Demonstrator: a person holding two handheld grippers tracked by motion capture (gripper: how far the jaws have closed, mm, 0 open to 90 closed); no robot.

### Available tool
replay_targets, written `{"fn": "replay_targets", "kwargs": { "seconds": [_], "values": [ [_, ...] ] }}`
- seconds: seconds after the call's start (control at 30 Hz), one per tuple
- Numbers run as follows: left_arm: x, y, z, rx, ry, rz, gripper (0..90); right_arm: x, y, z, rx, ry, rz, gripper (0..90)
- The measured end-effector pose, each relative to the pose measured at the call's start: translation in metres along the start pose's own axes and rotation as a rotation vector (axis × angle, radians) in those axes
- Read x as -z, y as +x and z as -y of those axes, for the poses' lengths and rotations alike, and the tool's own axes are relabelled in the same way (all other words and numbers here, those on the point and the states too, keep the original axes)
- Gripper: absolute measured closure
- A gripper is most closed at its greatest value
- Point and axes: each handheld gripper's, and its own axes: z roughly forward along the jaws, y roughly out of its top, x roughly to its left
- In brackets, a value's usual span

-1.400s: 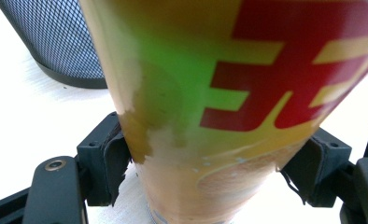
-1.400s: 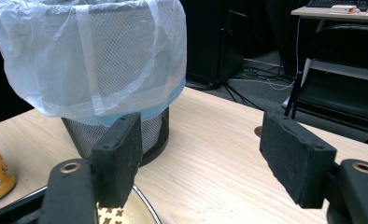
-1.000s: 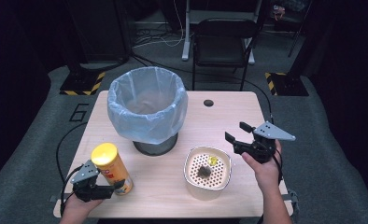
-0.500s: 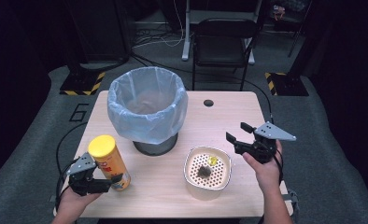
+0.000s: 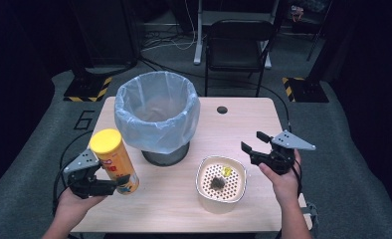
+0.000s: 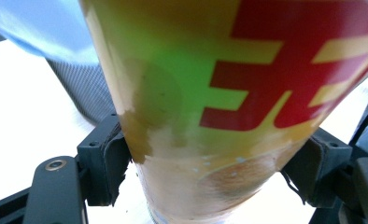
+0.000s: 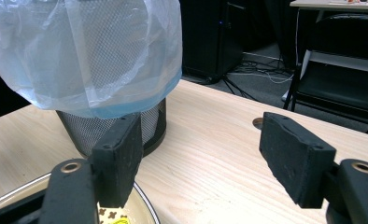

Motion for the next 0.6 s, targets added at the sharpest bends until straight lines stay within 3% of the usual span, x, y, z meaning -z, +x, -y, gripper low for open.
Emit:
{"fn": "replay_targets", "kwargs": {
  "seconds": [0.2, 0.6],
  "values": [
    [0.013, -0.002, -0.025, -0.018, -0.006, -0.010, 24.2, -0.001, 0.000, 0.001, -0.004, 0.002, 0.002, 30.1],
    [0.033, -0.015, -0.077, -0.036, -0.012, 0.011, 24.2, -0.003, -0.001, 0.004, -0.011, 0.009, 0.002, 30.1]
  ]
}}
